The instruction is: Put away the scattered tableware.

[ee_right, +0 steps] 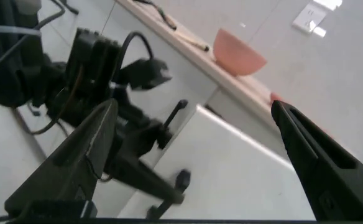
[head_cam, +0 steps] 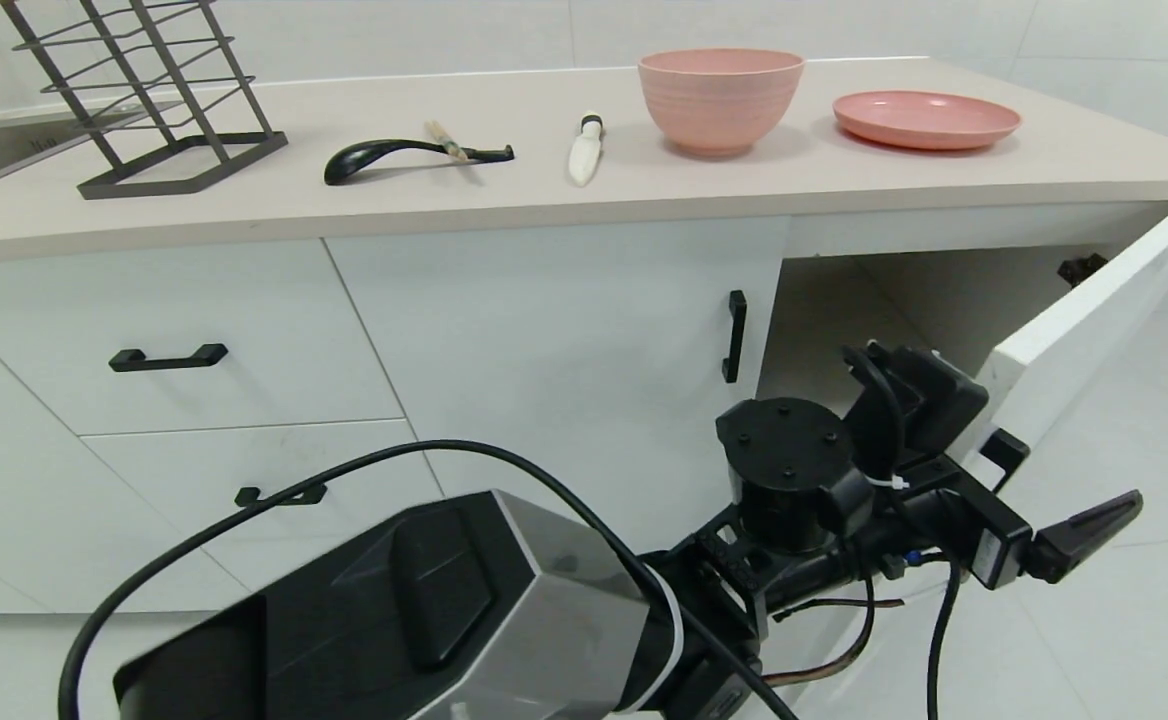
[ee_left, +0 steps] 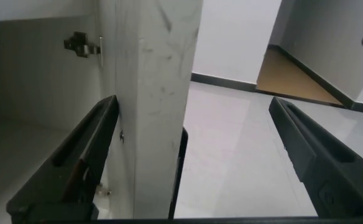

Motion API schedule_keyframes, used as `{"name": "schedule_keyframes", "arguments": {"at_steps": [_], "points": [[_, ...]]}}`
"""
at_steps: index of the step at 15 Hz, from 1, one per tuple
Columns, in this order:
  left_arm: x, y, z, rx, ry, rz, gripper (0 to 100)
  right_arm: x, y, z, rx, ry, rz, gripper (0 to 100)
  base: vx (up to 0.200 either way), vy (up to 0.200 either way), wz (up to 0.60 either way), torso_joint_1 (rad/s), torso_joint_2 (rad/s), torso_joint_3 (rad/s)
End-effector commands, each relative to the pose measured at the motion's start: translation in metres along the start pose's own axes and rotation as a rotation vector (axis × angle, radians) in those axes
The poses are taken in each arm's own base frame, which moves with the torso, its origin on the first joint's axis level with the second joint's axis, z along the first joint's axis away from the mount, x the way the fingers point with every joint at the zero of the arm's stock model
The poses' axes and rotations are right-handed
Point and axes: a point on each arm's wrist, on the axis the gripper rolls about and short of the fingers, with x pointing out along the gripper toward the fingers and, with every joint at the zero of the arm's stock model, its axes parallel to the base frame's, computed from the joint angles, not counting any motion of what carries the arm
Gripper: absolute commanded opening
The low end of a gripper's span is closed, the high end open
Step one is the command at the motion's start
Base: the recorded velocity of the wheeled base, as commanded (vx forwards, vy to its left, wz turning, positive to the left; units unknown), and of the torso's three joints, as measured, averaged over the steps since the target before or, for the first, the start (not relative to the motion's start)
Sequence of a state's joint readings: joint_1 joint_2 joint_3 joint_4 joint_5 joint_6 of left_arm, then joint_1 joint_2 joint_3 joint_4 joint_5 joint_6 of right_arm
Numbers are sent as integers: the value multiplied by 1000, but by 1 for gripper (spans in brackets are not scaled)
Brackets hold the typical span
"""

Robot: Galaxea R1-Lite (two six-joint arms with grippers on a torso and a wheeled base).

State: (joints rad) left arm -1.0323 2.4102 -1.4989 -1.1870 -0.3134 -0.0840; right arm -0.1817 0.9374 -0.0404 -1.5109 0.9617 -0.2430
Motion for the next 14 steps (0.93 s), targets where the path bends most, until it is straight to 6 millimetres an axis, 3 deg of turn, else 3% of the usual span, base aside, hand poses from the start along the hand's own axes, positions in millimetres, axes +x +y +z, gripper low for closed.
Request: {"name": "schedule_keyframes", "arguments": {"at_steps": [1, 6, 11, 14], "points": [[3, -9, -11, -11, 17, -17, 100, -2, -1, 15, -70, -44, -24, 100, 0, 0, 0, 0, 0, 0], [21, -37, -31, -23, -1, -78, 100, -1, -10, 37, -178, -107, -64, 100, 0, 0, 0, 0, 0, 0], [37, -46, -44, -6, -88, -109, 100, -5, -5, 47, -219, -129, -76, 100, 0, 0, 0, 0, 0, 0], [45, -63, -52, -11, -114, -147, 100, -10, -1, 54, -258, -140, -102, 100, 0, 0, 0, 0, 0, 0]]}}
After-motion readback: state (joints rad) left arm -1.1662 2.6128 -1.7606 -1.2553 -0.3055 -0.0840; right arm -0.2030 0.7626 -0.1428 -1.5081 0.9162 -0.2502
